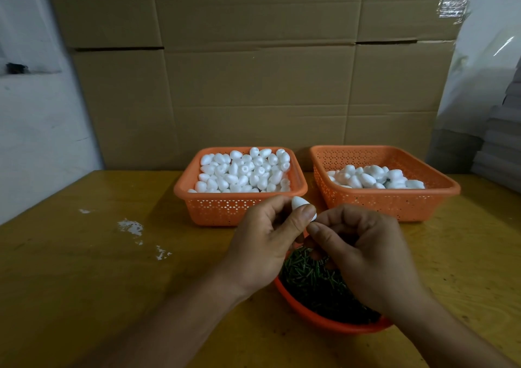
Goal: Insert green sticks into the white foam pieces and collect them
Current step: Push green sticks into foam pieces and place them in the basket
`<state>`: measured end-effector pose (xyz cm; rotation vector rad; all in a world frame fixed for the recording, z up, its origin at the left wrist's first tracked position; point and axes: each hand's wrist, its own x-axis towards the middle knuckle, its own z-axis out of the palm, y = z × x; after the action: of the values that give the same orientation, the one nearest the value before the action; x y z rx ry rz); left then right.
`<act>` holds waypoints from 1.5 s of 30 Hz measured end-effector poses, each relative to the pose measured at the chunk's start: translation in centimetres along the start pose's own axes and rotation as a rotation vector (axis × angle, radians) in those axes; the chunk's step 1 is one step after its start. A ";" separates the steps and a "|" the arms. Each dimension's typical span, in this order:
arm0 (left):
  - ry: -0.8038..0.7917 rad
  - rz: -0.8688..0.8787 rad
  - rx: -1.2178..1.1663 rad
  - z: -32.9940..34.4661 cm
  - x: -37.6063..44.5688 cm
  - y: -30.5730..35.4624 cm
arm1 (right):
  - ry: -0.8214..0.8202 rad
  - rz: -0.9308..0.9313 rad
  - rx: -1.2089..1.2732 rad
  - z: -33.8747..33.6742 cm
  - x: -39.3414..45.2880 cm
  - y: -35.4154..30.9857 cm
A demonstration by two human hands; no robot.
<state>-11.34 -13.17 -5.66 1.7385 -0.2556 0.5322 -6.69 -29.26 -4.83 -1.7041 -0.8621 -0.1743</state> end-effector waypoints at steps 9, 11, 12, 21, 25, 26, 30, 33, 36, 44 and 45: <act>-0.003 -0.026 0.034 0.4 -0.2 -0.5 | -0.029 0.075 0.059 -0.6 0.5 -0.1; 0.019 -0.020 0.059 0.4 -0.3 -0.5 | 0.008 0.106 0.035 -1.1 1.3 0.3; 0.034 -0.016 0.075 0.5 -0.3 -0.5 | 0.039 0.119 -0.014 -1.5 1.9 0.7; 0.123 0.104 0.145 0.7 -0.7 -0.8 | 0.311 0.333 -0.604 -7.7 9.5 7.6; 0.106 0.094 0.144 0.9 -0.8 -0.9 | 0.322 0.372 -0.810 -9.2 11.3 9.0; 0.105 0.101 0.160 1.0 -0.8 -0.9 | 0.302 0.387 -0.838 -9.2 11.7 9.2; 0.102 0.102 0.212 1.2 -0.9 -0.5 | 0.248 0.434 -0.891 -9.0 12.7 9.6; 0.103 0.105 0.223 1.1 -0.9 -0.3 | 0.243 0.489 -0.912 -8.6 13.2 9.7; 0.093 0.110 0.229 1.1 -1.0 -0.2 | 0.276 0.551 -0.960 -8.3 13.6 9.6; 0.072 0.092 0.227 1.1 -1.3 0.1 | 0.241 0.626 -0.978 -8.5 13.9 8.9; 0.071 0.095 0.226 1.0 -1.3 0.1 | 0.250 0.622 -0.985 -8.6 13.8 8.9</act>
<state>-12.28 -14.34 -6.34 1.9284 -0.2353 0.7128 11.40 -31.39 -1.60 -2.6997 0.0293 -0.4175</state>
